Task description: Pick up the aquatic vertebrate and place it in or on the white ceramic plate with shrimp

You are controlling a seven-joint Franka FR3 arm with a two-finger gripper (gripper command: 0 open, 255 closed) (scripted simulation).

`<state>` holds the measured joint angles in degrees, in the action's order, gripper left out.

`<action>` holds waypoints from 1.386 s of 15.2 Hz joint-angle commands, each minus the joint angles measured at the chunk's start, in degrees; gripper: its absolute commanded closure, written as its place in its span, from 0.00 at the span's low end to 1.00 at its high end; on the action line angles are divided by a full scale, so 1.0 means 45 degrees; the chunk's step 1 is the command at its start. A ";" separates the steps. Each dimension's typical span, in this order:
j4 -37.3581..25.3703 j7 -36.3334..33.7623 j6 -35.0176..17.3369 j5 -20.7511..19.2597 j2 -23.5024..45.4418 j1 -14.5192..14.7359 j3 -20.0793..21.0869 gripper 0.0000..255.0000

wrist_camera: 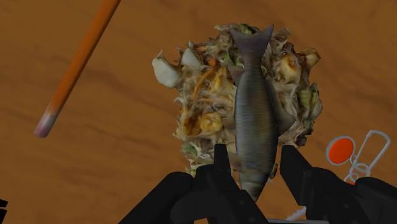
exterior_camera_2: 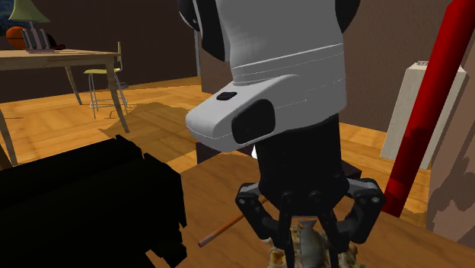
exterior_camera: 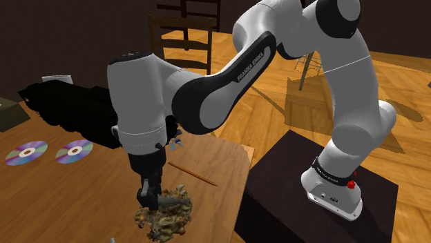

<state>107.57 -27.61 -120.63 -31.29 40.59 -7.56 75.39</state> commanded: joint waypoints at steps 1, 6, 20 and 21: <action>0.0190 -0.0060 -0.0258 -0.0133 0.0079 0.0054 -0.0154 1.00; 0.0190 -0.0060 -0.0258 -0.0133 0.0079 0.0054 -0.0153 1.00; -0.0396 0.0368 0.0943 0.0585 -0.0457 -0.0781 0.0909 0.00; -0.0397 0.0368 0.0944 0.0584 -0.0456 -0.0781 0.0909 0.00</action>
<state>105.82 -26.01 -116.53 -28.74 38.59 -10.96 79.35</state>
